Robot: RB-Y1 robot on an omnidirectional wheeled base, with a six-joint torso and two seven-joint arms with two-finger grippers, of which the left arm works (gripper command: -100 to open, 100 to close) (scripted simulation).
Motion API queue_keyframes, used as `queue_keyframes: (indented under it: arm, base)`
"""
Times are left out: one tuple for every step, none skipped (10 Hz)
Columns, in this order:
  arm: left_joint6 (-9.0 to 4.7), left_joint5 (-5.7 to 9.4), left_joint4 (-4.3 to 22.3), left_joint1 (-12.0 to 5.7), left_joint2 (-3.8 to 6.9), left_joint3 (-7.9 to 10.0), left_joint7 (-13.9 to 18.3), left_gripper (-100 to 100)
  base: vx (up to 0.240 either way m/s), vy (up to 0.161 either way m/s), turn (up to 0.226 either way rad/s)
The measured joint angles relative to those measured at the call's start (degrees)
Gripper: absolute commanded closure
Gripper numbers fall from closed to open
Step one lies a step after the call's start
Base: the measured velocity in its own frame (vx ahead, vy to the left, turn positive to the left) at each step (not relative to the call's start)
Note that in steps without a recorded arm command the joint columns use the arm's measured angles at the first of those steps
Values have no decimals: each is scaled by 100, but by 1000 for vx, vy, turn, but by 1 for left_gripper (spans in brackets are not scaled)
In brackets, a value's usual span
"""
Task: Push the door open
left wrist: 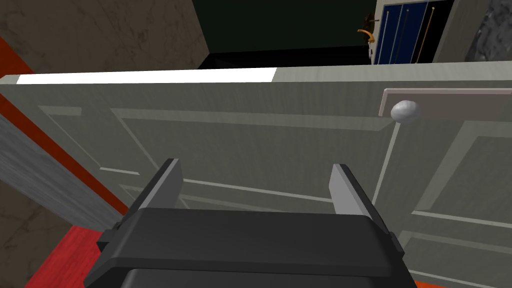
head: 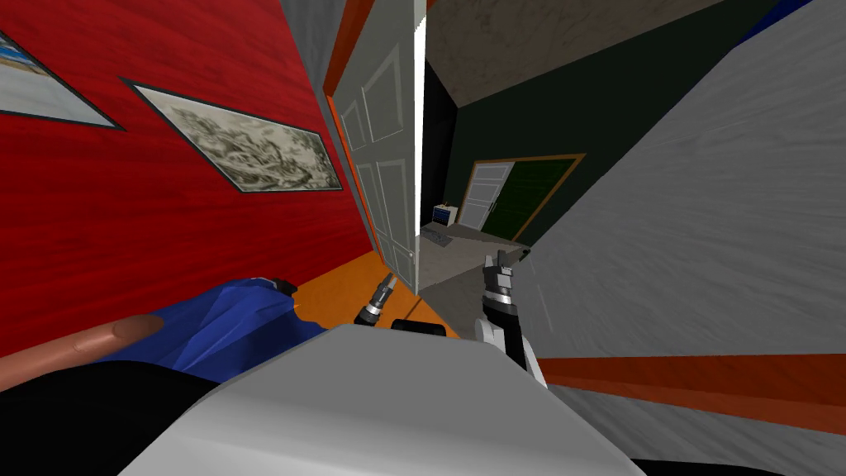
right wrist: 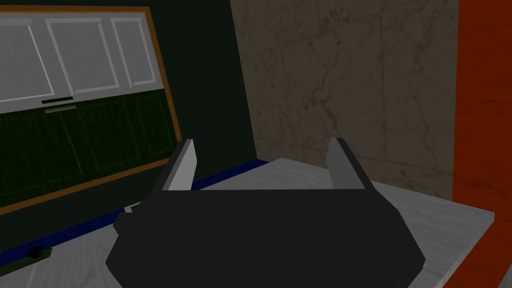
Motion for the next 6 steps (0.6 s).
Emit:
queue_keyframes:
  arm:
    - [-39, -12, 84, 27, 52, -74, 40, -100]
    - [-70, -16, 174, 12, 72, -107, 66, -100]
    - [-127, -24, 284, 10, 82, -146, 75, -100]
    - [-167, -25, 388, -15, 110, -179, 101, -100]
    - [-230, -25, 500, -12, 151, -212, 133, -100]
    - [-291, -27, 615, -20, 182, -250, 163, -100]
  base:
    - [94, 32, -31]
    - [75, 17, -29]
    - [87, 16, -32]
    - [98, 20, -37]
    - [97, 27, -33]
    - [129, 31, -61]
